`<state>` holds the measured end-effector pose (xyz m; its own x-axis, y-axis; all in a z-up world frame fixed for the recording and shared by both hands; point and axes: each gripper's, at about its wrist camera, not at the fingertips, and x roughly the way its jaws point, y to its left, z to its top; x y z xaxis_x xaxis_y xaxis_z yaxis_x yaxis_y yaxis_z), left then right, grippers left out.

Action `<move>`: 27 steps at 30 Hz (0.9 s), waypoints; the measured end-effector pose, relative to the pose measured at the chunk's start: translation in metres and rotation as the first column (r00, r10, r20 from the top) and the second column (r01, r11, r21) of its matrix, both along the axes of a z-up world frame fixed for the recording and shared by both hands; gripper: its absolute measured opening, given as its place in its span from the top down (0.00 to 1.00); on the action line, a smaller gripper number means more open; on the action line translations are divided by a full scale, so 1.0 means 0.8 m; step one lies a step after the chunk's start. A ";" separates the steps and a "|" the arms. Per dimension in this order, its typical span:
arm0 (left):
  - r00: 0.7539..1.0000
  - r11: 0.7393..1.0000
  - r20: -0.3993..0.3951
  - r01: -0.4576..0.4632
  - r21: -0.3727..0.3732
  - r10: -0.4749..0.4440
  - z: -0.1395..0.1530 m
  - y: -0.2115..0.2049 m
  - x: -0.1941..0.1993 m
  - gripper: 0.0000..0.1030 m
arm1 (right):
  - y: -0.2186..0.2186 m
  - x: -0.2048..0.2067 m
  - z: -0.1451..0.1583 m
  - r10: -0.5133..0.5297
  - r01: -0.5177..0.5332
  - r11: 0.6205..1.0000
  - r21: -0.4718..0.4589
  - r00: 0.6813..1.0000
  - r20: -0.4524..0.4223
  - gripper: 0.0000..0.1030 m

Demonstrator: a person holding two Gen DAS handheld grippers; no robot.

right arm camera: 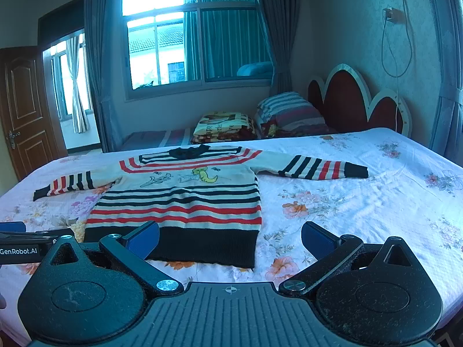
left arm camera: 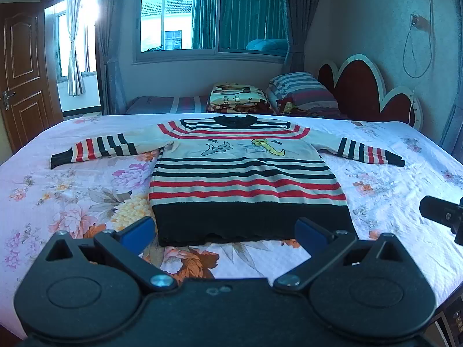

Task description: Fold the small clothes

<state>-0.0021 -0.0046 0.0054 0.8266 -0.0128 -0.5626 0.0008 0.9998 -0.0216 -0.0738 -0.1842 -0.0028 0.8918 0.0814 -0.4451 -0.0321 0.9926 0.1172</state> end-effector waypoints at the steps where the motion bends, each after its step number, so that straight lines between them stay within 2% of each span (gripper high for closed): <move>1: 1.000 1.000 0.000 0.000 0.003 0.000 0.000 0.000 0.000 0.01 | 0.000 0.000 0.000 0.000 0.000 1.000 -0.001 1.000 0.001 0.00; 27: 1.000 1.000 0.001 0.004 0.015 -0.004 -0.002 0.001 -0.002 0.00 | 0.003 0.001 -0.001 0.005 -0.005 1.000 0.003 1.000 -0.002 0.00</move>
